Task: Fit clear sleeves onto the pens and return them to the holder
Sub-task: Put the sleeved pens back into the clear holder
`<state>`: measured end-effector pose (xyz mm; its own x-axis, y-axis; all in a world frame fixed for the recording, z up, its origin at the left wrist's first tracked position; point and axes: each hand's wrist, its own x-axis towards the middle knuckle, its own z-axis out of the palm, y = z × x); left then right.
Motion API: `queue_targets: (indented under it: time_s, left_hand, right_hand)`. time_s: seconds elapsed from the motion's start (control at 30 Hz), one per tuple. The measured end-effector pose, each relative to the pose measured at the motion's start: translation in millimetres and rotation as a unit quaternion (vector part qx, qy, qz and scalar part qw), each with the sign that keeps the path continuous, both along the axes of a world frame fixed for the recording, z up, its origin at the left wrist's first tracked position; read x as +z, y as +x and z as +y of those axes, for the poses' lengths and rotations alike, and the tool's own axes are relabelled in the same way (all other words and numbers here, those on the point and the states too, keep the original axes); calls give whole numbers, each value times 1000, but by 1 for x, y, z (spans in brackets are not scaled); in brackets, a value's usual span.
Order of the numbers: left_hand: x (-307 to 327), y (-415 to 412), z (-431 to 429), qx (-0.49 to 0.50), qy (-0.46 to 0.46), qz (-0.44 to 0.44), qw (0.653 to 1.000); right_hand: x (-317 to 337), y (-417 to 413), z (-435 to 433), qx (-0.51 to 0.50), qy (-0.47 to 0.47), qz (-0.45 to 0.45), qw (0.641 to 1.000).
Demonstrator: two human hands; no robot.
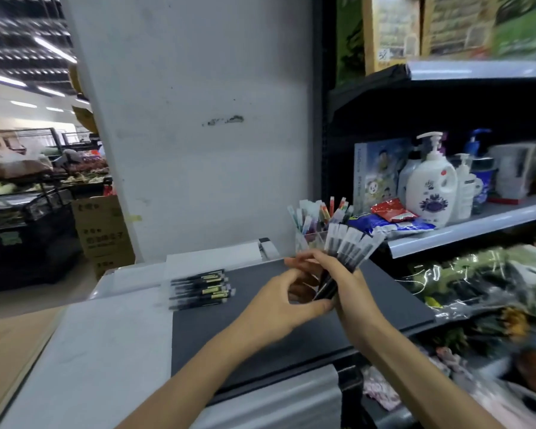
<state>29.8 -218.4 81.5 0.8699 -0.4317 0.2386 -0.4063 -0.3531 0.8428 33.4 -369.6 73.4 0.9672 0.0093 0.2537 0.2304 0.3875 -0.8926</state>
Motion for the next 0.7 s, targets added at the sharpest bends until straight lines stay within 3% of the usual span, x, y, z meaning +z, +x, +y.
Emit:
queue_targets:
  time_s: [0.1, 0.3, 0.4, 0.53, 0.7]
  left_hand:
    - [-3, 10, -14, -52, -24, 33, 998]
    - [-14, 19, -31, -58, -21, 147, 987]
    - [-11, 17, -33, -63, -17, 228, 972]
    - [0, 7, -27, -76, -90, 307, 944]
    - [9, -14, -11, -96, -131, 318, 934]
  right_hand:
    - [-7, 8, -11, -11, -7, 23, 1000]
    - [-17, 17, -21, 60, -29, 102, 992]
    - [-15, 10, -21, 119, -97, 122, 981]
    - [-9, 11, -20, 212, -122, 96, 965]
    - [-5, 9, -18, 323, -115, 110, 933]
